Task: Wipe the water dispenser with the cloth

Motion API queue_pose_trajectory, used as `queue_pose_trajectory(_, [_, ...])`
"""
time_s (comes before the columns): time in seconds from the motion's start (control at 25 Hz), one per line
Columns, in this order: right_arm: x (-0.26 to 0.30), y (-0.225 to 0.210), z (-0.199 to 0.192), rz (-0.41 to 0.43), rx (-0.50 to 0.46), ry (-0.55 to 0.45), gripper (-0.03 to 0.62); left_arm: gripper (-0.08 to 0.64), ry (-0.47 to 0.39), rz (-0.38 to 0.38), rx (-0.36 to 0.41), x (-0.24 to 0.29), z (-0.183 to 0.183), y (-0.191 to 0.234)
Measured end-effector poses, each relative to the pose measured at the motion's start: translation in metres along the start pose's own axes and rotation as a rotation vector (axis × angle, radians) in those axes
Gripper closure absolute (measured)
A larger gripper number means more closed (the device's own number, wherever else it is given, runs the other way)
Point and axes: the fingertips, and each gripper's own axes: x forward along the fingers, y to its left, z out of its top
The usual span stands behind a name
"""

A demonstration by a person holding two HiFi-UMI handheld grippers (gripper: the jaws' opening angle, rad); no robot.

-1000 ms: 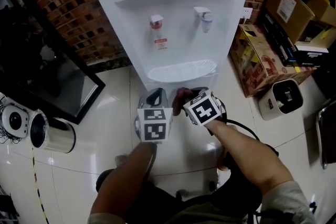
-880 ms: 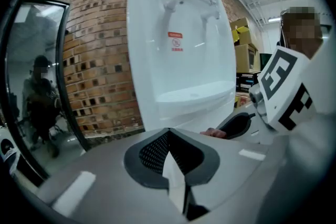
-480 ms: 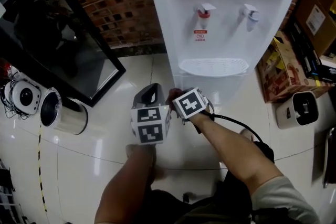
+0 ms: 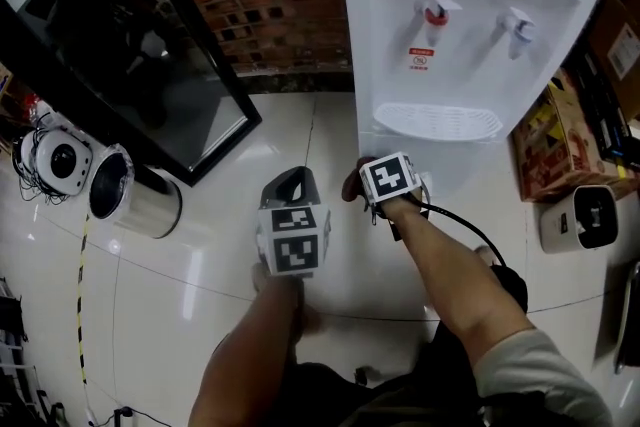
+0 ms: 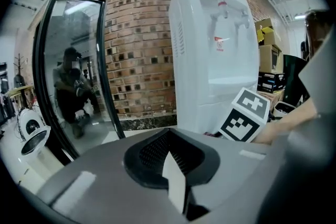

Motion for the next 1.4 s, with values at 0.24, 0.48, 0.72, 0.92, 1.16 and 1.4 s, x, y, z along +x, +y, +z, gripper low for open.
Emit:
queue_pose_trajectory(0.24, [-0.016,-0.027,-0.012,-0.021,0.033,0.015,0.506,0.560,-0.015,-0.070,0.035,0.012,0.014,-0.038])
queue_pose_trajectory(0.48, [-0.033,-0.057,-0.023,-0.040,0.054,0.014,0.506,0.560,-0.043,-0.143,0.057,0.021,0.031,-0.080])
queue_pose_trajectory(0.72, [-0.048,-0.096,-0.039,-0.066,0.077,0.024,0.506,0.560,-0.055,-0.188,0.074,0.031,0.041,-0.111])
queue_pose_trajectory(0.92, [-0.065,-0.142,-0.051,-0.146,0.090,0.022,0.505,0.560,-0.043,-0.219,0.098,0.039,0.039,-0.133])
queue_pose_trajectory(1.16, [-0.083,-0.181,-0.069,-0.191,0.140,0.035,0.505,0.560,-0.047,-0.285,0.120,0.047,0.044,-0.169])
queue_pose_trajectory(1.4, [-0.098,-0.226,-0.089,-0.260,0.211,0.045,0.505,0.560,-0.055,-0.368,0.151,0.052,0.047,-0.209])
